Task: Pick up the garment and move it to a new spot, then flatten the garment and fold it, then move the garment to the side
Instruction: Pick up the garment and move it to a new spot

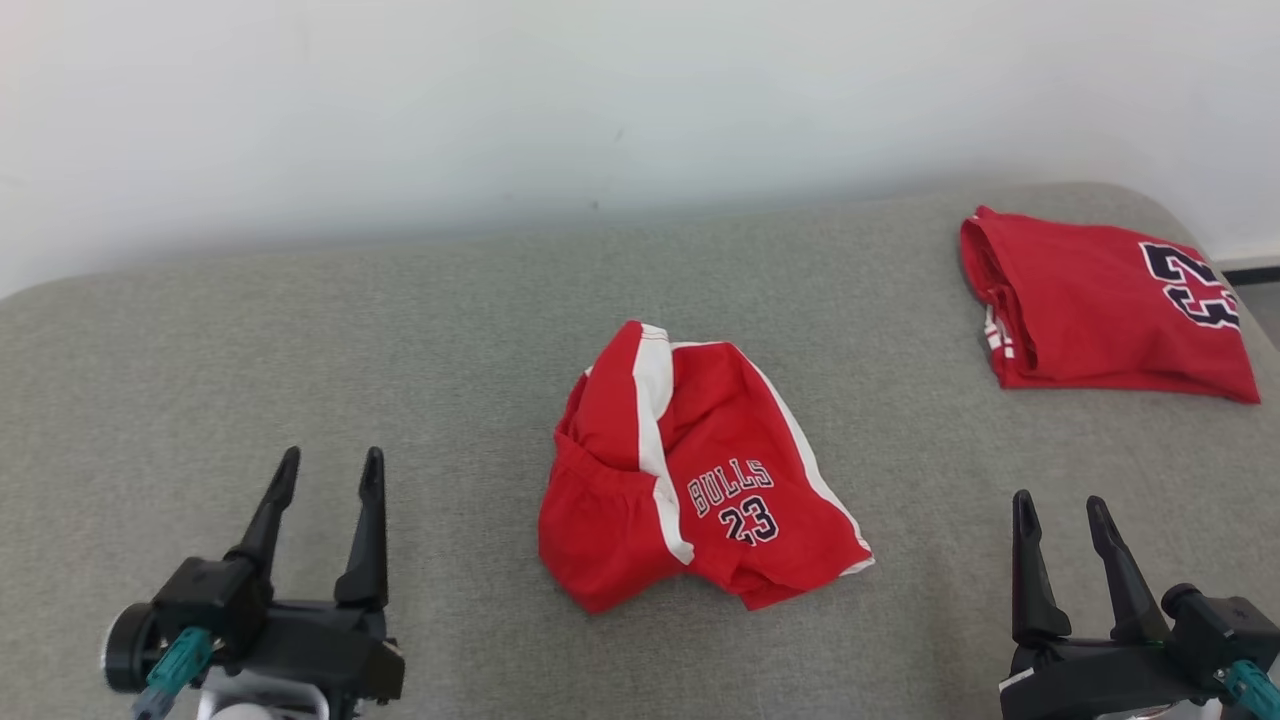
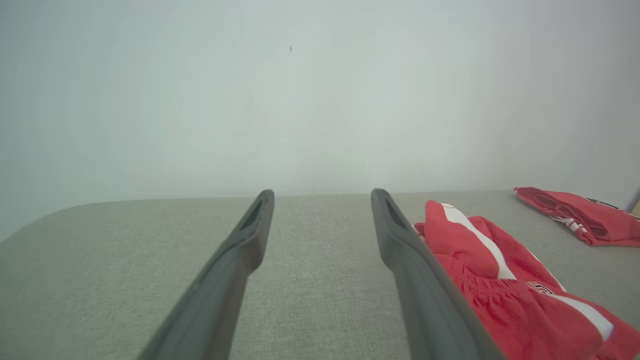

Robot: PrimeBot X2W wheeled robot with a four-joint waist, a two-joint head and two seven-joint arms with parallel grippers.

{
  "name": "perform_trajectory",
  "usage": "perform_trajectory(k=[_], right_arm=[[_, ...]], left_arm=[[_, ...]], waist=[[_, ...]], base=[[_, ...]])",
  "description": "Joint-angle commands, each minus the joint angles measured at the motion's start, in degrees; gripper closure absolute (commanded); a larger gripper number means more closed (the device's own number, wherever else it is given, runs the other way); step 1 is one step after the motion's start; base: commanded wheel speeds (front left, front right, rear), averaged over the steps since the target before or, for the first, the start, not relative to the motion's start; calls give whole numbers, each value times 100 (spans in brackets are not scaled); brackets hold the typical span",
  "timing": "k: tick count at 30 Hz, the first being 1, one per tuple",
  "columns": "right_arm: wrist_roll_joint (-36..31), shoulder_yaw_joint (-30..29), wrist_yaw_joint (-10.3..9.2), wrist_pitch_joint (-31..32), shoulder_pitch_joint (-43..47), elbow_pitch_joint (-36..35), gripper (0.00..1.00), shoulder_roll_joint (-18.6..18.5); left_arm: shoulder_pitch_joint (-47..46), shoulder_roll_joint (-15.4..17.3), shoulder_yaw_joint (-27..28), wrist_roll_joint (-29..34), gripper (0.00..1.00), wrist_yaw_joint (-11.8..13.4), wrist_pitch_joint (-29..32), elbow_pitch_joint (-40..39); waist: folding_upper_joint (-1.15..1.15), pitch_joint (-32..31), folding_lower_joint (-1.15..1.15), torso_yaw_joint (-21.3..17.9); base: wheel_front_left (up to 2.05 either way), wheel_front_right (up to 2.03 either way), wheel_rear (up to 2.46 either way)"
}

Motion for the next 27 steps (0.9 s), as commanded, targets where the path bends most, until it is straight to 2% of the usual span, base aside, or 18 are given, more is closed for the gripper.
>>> perform_trajectory(k=[1, 6, 12, 27], right_arm=[[-39, -6, -17, 26, 77, -27, 0, -35], [-59, -29, -17, 83, 169, -113, 0, -39], [-65, -80, -17, 157, 284, -254, 0, -44], [-144, 107, -17, 341, 662, -584, 0, -83]], left_arm=[[150, 26, 90, 97, 0, 6, -17, -135], [616, 45, 437, 381, 0, 5, -18, -609], [1218, -83, 660, 547, 0, -104, -18, -1014], [1807, -448, 938, 792, 0, -293, -18, -938]], waist=[[0, -161, 0, 185], [0, -264, 0, 340], [0, -318, 0, 432], [0, -432, 0, 626]], base=[[0, 0, 0], [0, 0, 0], [0, 0, 0], [0, 0, 0]])
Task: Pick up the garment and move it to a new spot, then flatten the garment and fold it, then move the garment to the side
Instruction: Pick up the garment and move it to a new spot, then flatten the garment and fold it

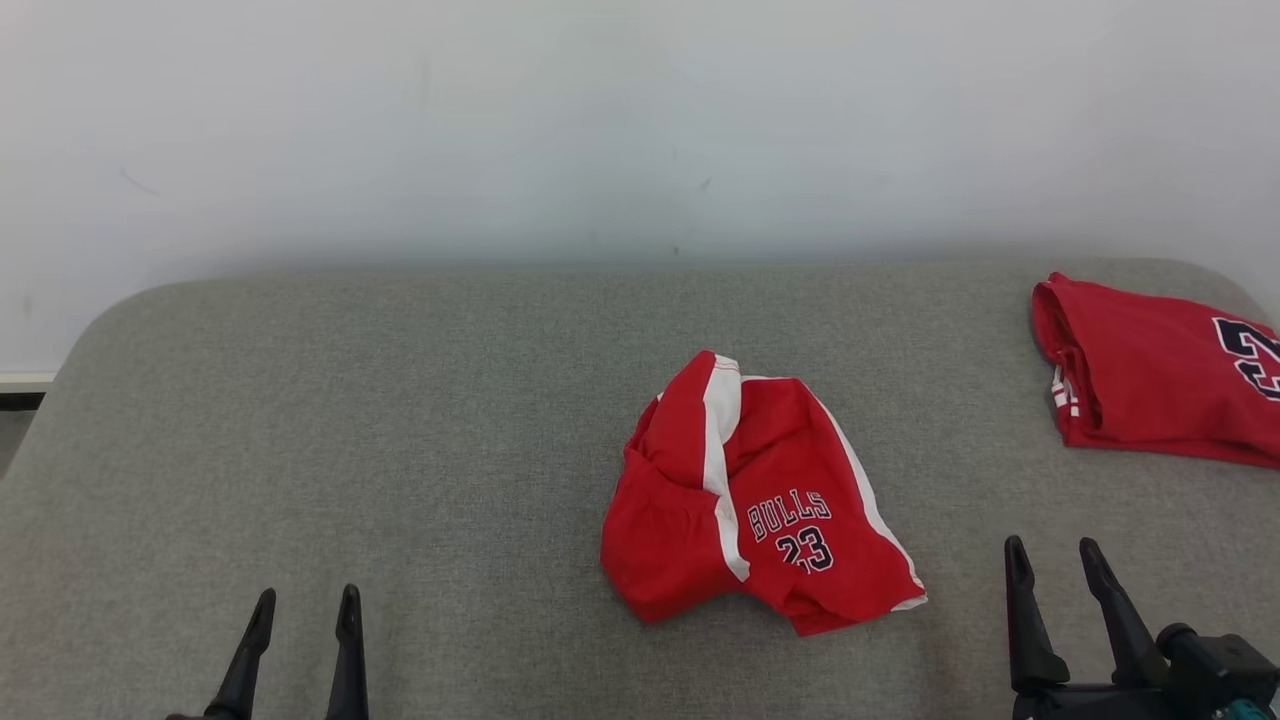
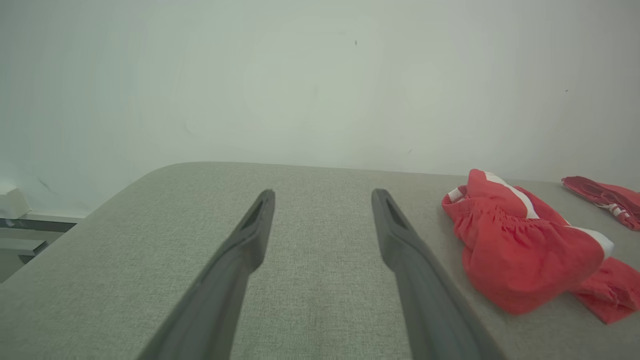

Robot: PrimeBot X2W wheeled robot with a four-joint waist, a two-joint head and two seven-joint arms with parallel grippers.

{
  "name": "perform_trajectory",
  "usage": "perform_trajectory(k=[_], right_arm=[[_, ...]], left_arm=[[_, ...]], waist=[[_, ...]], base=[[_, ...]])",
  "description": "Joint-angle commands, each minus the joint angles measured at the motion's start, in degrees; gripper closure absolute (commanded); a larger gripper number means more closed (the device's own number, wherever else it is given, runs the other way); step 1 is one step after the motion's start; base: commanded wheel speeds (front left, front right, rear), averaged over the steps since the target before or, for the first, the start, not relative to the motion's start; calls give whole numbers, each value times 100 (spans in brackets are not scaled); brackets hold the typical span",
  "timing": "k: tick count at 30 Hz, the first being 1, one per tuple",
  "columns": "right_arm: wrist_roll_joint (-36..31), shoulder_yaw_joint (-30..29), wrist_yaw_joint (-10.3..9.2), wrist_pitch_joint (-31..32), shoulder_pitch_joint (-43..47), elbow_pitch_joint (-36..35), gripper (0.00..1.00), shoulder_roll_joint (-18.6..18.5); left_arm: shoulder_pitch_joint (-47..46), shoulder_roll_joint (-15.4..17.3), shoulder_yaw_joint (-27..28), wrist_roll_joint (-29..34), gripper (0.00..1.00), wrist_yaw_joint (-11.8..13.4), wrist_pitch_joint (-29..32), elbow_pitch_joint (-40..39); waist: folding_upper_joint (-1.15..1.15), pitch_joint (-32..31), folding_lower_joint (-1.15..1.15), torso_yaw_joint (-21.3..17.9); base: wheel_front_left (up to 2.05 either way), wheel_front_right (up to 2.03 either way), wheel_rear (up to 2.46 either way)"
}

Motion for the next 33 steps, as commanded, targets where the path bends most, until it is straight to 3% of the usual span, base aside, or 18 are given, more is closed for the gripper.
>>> perform_trajectory(k=[1, 27, 33], right_arm=[[-29, 38, -17, 18, 45, -42, 0, -3], [-53, 164, -17, 83, 135, -164, 0, 72], [-43, 195, -17, 61, 53, -110, 0, 84]], left_arm=[[88, -38, 35, 40, 0, -33, -18, 30], [70, -248, 274, 333, 0, -236, -19, 169], [-274, -220, 14, 420, 0, -292, -19, 273]], waist=[[0, -15, 0, 21], [0, 20, 0, 58], [0, 59, 0, 24]], base=[[0, 0, 0], [0, 0, 0], [0, 0, 0]])
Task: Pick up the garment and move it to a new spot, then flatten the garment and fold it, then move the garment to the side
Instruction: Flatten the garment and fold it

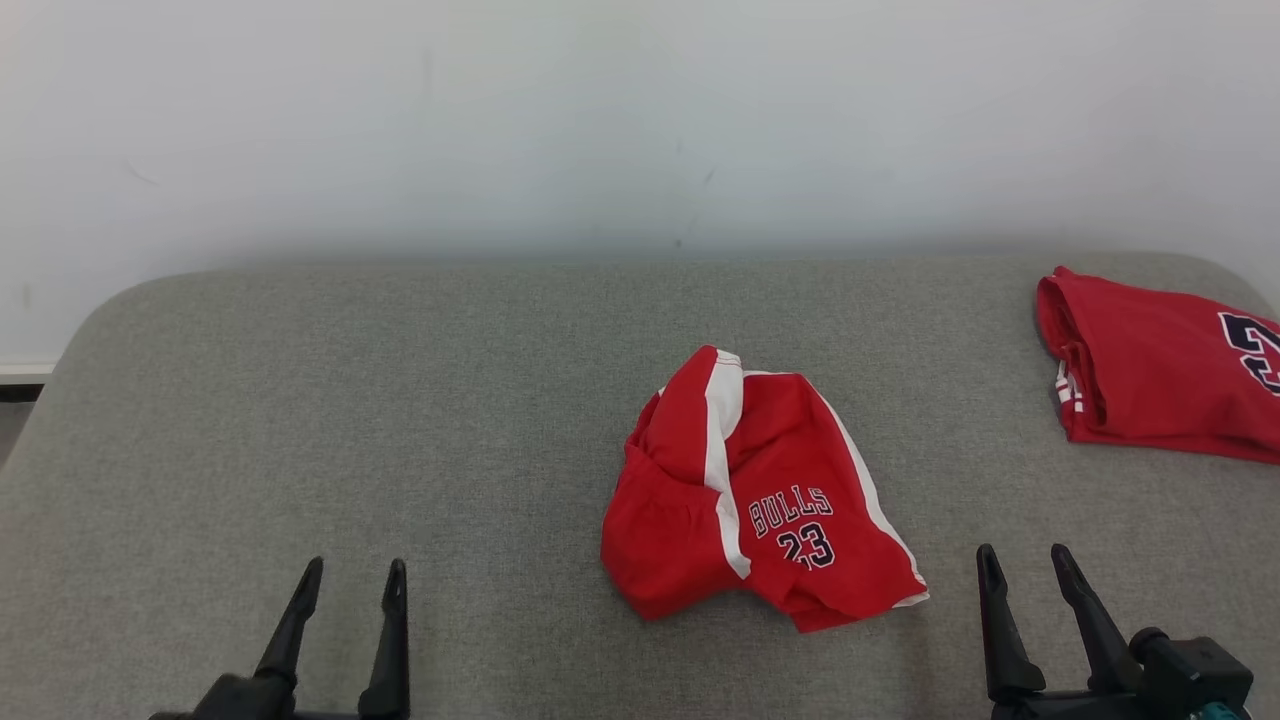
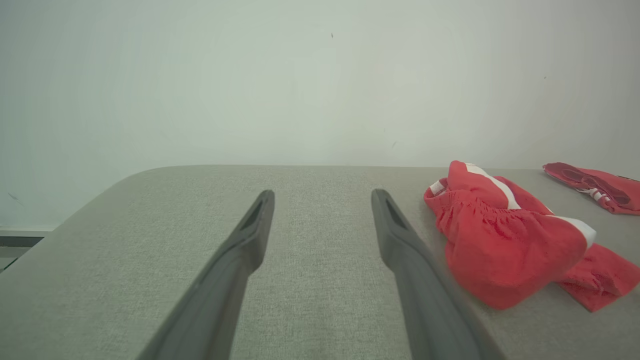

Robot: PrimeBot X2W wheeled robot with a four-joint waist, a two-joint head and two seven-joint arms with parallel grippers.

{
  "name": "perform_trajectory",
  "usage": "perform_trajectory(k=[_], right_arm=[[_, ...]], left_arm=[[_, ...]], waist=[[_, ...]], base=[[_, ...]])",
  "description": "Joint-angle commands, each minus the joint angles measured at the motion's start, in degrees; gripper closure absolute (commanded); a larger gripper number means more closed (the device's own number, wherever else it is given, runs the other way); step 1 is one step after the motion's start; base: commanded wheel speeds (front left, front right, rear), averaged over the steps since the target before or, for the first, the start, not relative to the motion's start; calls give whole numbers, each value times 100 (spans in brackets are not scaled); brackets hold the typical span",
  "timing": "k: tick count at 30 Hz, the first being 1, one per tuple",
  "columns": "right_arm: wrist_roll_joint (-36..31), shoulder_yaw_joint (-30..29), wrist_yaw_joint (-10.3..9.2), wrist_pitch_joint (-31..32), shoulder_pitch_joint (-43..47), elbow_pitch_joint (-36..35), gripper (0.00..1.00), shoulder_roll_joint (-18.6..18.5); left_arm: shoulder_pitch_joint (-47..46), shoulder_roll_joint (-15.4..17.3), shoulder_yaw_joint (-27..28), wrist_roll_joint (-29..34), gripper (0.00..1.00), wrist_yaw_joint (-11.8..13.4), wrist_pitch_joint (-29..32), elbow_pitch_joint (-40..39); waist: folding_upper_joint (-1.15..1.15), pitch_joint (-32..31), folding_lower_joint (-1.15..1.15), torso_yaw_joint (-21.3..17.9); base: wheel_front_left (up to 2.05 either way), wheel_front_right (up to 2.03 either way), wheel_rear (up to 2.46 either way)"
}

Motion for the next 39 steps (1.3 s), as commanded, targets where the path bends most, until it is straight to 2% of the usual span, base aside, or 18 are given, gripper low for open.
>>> perform_trajectory(k=[1, 9, 14, 22, 32, 37, 38, 39], right_arm=[[22, 15, -17, -33, -47, 4, 0, 16], [40, 71, -17, -49, -168, 112, 0, 43], [59, 116, -17, -88, -298, 214, 0, 66], [87, 68, -18, -173, -437, 367, 0, 94], [121, 70, -18, -262, -517, 469, 0, 120], [132, 70, -18, -305, -529, 507, 0, 131], [134, 65, -18, -308, -532, 511, 0, 132], [131, 52, -18, -319, -529, 513, 0, 131]], left_arm=[[-141, 15, -46, 15, 0, -1, -19, 24], [-1355, -87, -1045, -157, 0, -46, 158, 636], [-2012, -77, -1755, -334, 0, -46, 310, 977], [-2592, -37, -2526, -640, 0, -48, 665, 1550], [-2771, 60, -2838, -726, 0, -5, 1363, 2187], [-2753, 159, -2895, -615, 0, 178, 1628, 2463], [-2708, 178, -2887, -640, 4, 186, 1636, 2500], [-2674, 199, -2863, -666, 27, 203, 1605, 2516]], waist=[[0, 18, 0, -24], [0, 140, 0, -262], [0, 272, 0, -549], [0, 419, 0, -1045], [0, 484, 0, -1361], [0, 519, 0, -1429], [0, 525, 0, -1436], [0, 532, 0, -1435]], base=[[0, 0, 0], [0, 0, 0], [0, 0, 0], [0, 0, 0], [0, 0, 0], [0, 0, 0], [0, 0, 0], [0, 0, 0]])
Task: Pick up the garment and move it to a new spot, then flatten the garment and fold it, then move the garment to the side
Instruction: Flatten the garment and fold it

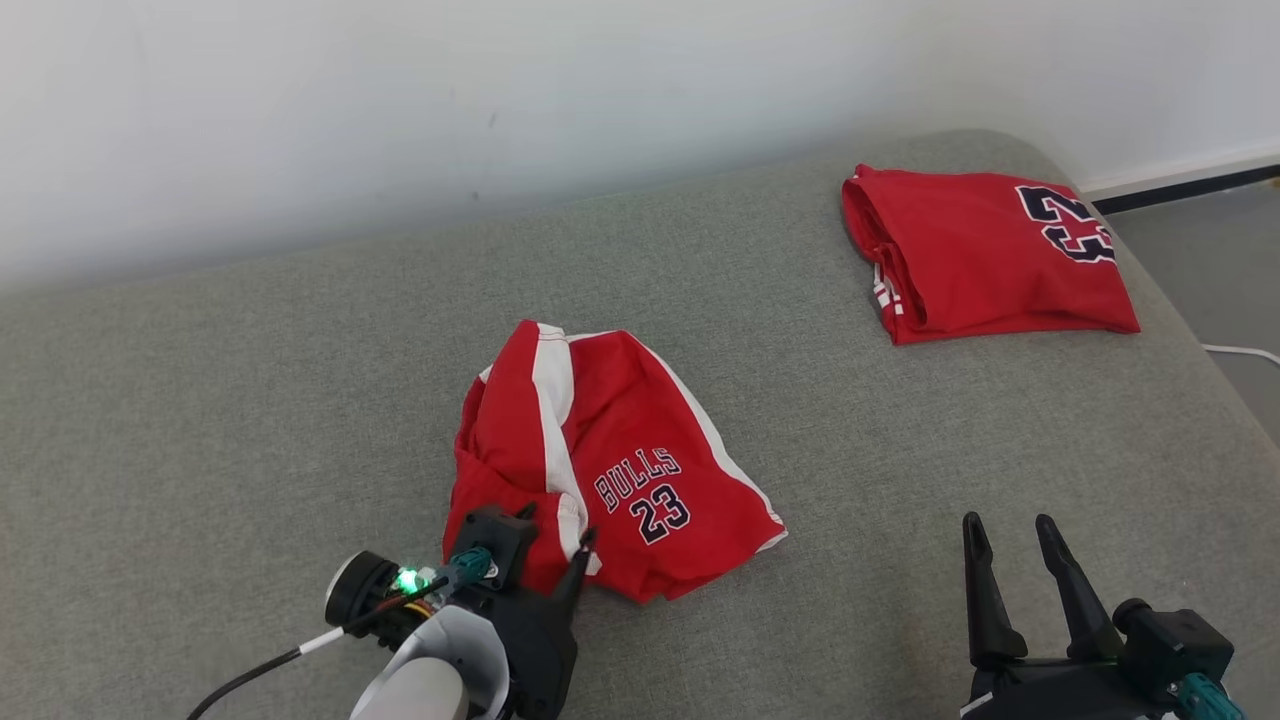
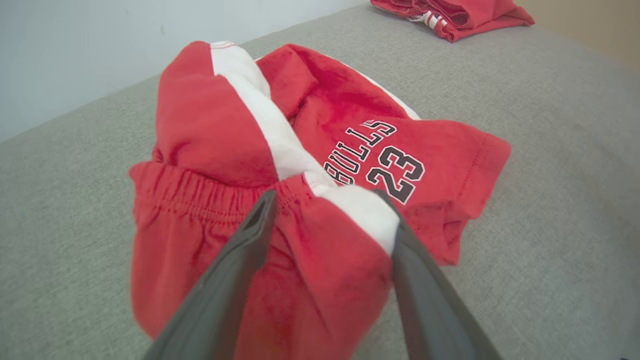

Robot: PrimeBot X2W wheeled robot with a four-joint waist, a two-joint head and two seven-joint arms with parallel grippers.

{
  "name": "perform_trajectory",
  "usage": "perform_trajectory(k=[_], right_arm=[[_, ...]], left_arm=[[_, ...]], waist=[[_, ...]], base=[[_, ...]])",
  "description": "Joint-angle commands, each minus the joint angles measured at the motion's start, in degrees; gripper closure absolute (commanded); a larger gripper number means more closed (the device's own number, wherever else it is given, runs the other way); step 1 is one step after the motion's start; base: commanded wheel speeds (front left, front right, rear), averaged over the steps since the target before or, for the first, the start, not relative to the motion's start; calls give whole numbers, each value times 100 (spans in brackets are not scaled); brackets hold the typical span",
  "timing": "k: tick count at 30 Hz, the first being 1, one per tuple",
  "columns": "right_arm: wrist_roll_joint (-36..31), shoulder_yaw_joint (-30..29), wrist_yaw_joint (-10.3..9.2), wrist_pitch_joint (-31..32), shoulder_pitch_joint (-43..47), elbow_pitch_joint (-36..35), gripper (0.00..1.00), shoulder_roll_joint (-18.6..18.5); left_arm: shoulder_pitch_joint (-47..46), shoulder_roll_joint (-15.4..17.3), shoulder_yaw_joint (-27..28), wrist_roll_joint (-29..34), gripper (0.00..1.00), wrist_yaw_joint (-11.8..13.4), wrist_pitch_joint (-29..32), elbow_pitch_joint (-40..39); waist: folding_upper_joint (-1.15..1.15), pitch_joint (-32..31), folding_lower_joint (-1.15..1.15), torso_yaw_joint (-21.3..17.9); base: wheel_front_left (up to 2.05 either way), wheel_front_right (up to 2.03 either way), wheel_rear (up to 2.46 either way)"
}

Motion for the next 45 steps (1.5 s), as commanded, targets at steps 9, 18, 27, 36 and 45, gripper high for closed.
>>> perform_trajectory(k=[9, 18, 27, 36, 45], right_arm=[[18, -106, -18, -75, 33, -2, 0, 17], [-22, -94, -18, -52, 81, -34, 0, 21], [-54, -169, -18, 36, 122, -121, 0, -24], [-58, -223, -18, 77, 187, -170, 0, -43], [-36, -255, -18, 76, 291, -175, 0, -52]], left_arm=[[340, 59, 362, -324, 100, 216, -618, -233], [1186, -8, 886, -756, 100, 646, -1360, -639], [1816, -98, 996, -885, 0, 734, -1587, -730], [1921, 90, 1483, -589, 0, 811, -1636, -1527], [2341, 395, 2212, -127, 0, 720, -1638, -2402]], waist=[[0, -39, -1, 307], [0, -88, -1, 874], [0, -113, -1, 1201], [0, -210, -1, 1321], [0, -371, -1, 1373]], base=[[0, 0, 0], [0, 0, 0], [0, 0, 0], [0, 0, 0], [0, 0, 0]])
